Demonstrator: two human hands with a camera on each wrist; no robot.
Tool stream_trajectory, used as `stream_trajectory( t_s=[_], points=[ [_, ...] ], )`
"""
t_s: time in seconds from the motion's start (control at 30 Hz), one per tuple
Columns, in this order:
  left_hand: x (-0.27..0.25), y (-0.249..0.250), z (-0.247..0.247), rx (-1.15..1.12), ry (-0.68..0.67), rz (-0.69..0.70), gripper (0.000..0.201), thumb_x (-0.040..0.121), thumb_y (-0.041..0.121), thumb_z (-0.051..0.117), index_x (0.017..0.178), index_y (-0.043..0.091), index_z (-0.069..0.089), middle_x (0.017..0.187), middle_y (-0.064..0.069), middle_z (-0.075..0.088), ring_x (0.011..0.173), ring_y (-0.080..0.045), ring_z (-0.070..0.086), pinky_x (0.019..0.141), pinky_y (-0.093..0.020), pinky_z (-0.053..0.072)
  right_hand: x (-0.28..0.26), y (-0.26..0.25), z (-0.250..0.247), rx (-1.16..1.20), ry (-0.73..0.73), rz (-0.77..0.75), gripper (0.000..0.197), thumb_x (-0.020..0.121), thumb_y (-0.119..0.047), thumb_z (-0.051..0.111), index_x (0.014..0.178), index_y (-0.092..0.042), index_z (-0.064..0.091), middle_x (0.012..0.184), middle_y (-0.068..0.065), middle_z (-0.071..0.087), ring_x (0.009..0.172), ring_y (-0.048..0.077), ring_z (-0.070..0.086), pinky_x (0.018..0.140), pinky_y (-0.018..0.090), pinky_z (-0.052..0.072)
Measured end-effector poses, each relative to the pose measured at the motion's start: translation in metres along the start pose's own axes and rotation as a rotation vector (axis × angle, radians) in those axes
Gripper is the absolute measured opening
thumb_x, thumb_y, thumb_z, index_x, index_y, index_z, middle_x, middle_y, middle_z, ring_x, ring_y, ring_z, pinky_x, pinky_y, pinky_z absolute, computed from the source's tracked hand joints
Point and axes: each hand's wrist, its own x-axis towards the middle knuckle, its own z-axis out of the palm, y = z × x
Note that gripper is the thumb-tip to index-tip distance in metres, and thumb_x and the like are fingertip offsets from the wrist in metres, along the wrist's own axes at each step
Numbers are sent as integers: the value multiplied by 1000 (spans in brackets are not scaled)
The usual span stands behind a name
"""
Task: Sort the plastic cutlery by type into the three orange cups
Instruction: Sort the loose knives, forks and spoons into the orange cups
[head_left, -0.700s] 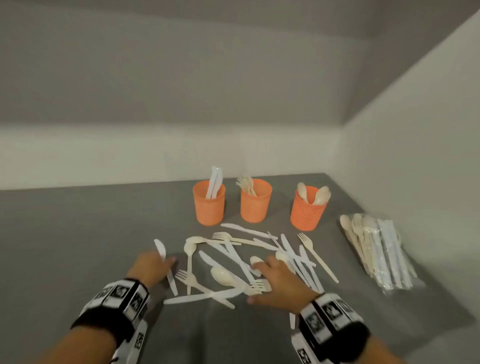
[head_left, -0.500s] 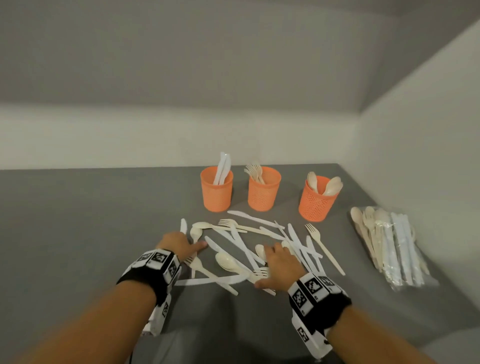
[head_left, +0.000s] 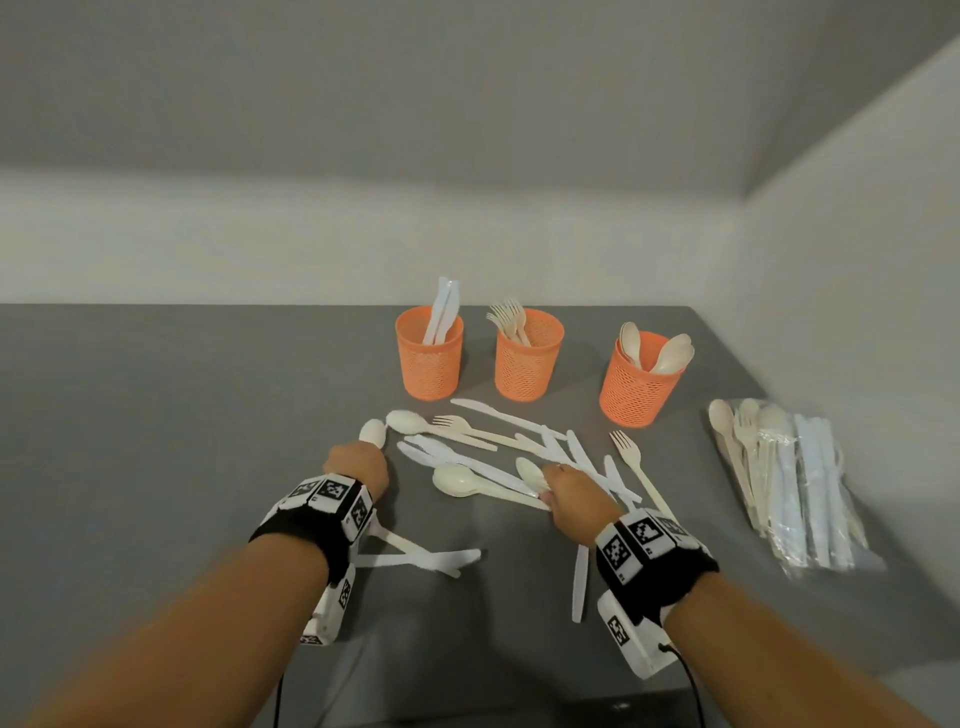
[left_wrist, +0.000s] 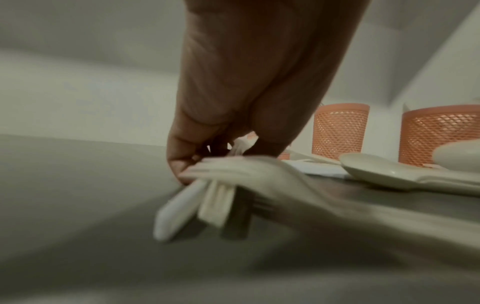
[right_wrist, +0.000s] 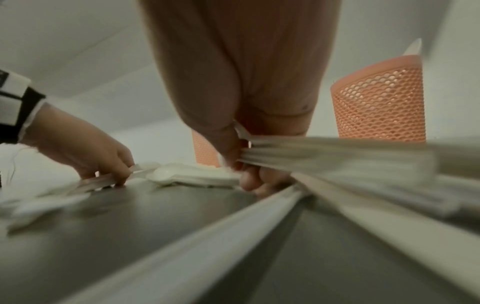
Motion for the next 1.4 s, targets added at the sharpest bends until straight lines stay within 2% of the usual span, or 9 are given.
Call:
stream_trajectory(
  t_s=[0.3,0.43,0.57,0.67,0.73,0.87,1.03,1.2,1.4],
  points=[
    [-4,-8,-42,-560,270,128,17,92,-5,37,108,-10,37,116,-36,51,101,-47,52,75,-42,38,6,-26,-54,445,231,-13,29,99,-12,33,125,-1,41,98,14,60,93,33,56,76,34,40],
    [-29,14,-68,-791,346,455,19,96,5,35,111,-5,40,78,-9,55,62,-20,47,54,-26,34,13,-74,-69,979,310,-62,21,99,-10,31,116,-8,42,72,0,49,65,14,51,62,21,48],
    [-54,36,-76,-1006,-27,767,5,94,19,51,96,19,55,72,9,55,57,1,49,62,-21,41,21,-110,-73,1313,389,-87,20,100,-14,33,117,-10,44,83,-1,59,81,15,62,78,29,53],
    [-56,39,-75,-997,-331,873,23,84,10,64,99,26,57,86,12,65,74,3,62,69,-16,51,31,-121,-75,1537,335,-51,32,100,-22,35,131,-21,43,107,7,66,97,25,65,84,43,55],
    [-52,38,-75,-991,-361,876,24,81,9,68,100,21,59,93,1,65,83,-5,64,74,-20,54,36,-121,-73,1605,268,-39,35,99,-24,38,134,-27,43,98,6,68,87,23,68,76,40,56],
    [-44,34,-75,-950,-327,831,15,85,5,62,77,18,59,60,12,58,54,0,53,57,-14,42,38,-126,-68,1695,92,-24,37,100,-22,37,136,-18,43,106,10,67,95,24,67,74,32,56],
    [-31,23,-71,-1040,-307,659,28,94,13,43,66,13,48,57,3,42,53,-10,36,53,-22,32,41,-108,-57,1290,49,-89,40,93,-24,53,129,-15,39,119,4,57,114,21,54,98,36,44],
    [-19,-11,-82,-1090,-264,579,34,98,16,39,66,10,49,56,1,50,50,-9,46,50,-15,41,40,-69,-16,-139,-193,20,64,76,-28,70,128,-7,40,126,9,42,119,27,45,97,37,43],
    [-22,-31,-72,-1276,-250,467,19,97,15,42,80,13,49,46,9,39,40,-5,36,44,-17,36,40,-87,1,-213,-210,26,39,88,-16,53,123,0,44,126,18,55,114,32,55,90,35,44]
  ],
)
